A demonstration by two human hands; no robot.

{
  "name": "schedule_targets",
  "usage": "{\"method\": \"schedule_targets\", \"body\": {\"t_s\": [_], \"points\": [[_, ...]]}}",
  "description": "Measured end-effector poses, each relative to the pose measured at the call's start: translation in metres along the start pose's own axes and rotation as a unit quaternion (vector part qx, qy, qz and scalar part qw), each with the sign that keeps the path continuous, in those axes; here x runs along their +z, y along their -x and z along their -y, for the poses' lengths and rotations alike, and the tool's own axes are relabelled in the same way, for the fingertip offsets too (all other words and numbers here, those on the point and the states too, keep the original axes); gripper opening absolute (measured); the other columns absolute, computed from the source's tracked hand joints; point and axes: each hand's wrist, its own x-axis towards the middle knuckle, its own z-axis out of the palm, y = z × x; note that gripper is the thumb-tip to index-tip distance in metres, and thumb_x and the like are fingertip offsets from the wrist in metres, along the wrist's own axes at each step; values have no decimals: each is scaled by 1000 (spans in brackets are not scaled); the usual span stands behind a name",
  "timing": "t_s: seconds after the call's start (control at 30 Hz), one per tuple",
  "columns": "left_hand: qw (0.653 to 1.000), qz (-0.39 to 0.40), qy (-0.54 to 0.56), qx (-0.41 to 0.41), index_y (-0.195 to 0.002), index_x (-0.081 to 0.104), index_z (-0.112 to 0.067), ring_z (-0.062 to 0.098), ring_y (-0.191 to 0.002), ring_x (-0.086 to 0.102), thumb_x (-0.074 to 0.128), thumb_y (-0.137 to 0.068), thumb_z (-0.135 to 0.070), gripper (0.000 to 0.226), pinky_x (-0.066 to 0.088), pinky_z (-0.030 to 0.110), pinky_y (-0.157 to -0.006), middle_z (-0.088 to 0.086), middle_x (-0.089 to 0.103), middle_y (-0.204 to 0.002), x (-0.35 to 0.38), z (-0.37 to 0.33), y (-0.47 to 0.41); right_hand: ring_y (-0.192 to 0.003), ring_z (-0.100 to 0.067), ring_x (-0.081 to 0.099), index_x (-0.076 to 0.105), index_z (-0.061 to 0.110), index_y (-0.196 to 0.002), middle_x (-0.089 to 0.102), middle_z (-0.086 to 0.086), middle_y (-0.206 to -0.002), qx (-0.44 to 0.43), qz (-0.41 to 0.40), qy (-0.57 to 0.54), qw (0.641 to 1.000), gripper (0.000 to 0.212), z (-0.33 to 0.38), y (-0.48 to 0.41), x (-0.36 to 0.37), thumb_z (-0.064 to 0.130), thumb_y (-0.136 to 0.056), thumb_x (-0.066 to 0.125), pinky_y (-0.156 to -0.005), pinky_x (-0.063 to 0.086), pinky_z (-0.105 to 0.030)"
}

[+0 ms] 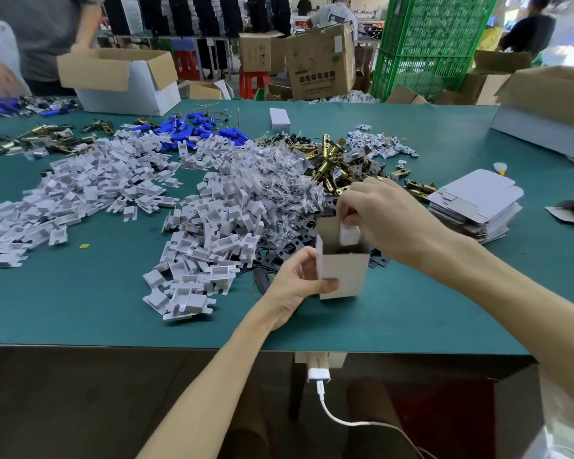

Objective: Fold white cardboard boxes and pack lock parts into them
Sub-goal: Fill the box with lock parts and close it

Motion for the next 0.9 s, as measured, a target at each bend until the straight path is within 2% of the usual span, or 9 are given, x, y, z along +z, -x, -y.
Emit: {"method": "schedule_targets", "body": {"t_s": [0.1, 0.2, 0.3, 0.4, 0.5, 0.57, 0.67, 0.77, 0.9], "points": [[999, -5, -48, 18, -107, 59, -9, 21, -112, 70, 79, -81, 11, 38, 58, 34, -96, 6, 74, -114, 5, 1, 3, -87, -27, 50, 63, 10, -89, 60, -3, -90, -13, -29, 15, 999, 34, -4, 21, -5, -22, -78, 64, -78, 47, -39], [997, -7, -71, 25, -122, 58, 1, 22, -113, 69, 79, -83, 10, 45, 56, 35, -100, 10, 72, -121, 8, 2, 6, -86, -27, 49, 62, 7, -92, 58, -4, -92, -40, -38, 29, 998, 40, -7, 41, -4, -28, -72, 62, -72, 48, -39], [995, -11, -91, 29, -128, 56, 4, 21, -113, 69, 79, -84, 7, 50, 56, 32, -99, 11, 71, -124, 8, 1, 6, -88, -29, 52, 63, 5, -93, 58, -5, -94, -43, -64, 21, 997, 29, -10, 52, 2, -22, -81, 66, -72, 50, -43], [994, -25, -98, 29, -127, 58, -2, 23, -116, 68, 81, -86, 1, 47, 56, 34, -100, 12, 72, -126, 9, 0, 8, -90, -25, 51, 65, 4, -93, 58, -3, -94, -43, -114, -14, 992, 10, -12, 55, 7, -6, -95, 64, -73, 50, -41], [992, -52, -104, 43, -124, 60, -10, 20, -115, 70, 80, -89, -4, 41, 56, 30, -94, 4, 73, -124, 10, -3, 10, -90, -19, 51, 65, 5, -95, 58, 0, -94, 3, -164, -88, 982, 5, -12, 52, 12, 1, -97, 64, -77, 48, -34], [992, -70, -97, 44, -128, 58, -15, 16, -116, 69, 81, -90, -11, 45, 56, 28, -95, -1, 72, -126, 13, -6, 13, -87, -14, 50, 66, 6, -96, 58, 2, -94, 42, -196, -125, 972, 6, -13, 46, 13, 0, -95, 66, -80, 45, -23], [994, -100, 46, -6, -135, 47, -14, 20, -116, 71, 83, -82, -14, 64, 61, 36, -89, 7, 69, -131, 22, -5, 18, -82, -15, 59, 66, 15, -96, 65, 1, -92, 121, -238, -215, 940, 14, -16, 36, 13, 1, -93, 69, -77, 45, -14], [976, -112, 182, -36, -145, 34, -17, 30, -117, 71, 83, -81, -6, 81, 63, 42, -83, 12, 72, -127, 31, -1, 21, -82, -12, 65, 66, 22, -93, 71, 5, -89, 183, -249, -311, 899, 13, -19, 33, 17, 9, -94, 70, -75, 55, -26], [970, -93, 221, -46, -154, 15, -46, 35, -117, 70, 75, -90, -5, 96, 62, 41, -80, 5, 74, -127, 36, 2, 25, -80, -14, 67, 68, 22, -93, 71, 9, -85, 211, -228, -351, 883, 11, -18, 38, 25, 12, -93, 72, -74, 60, -45]]}}
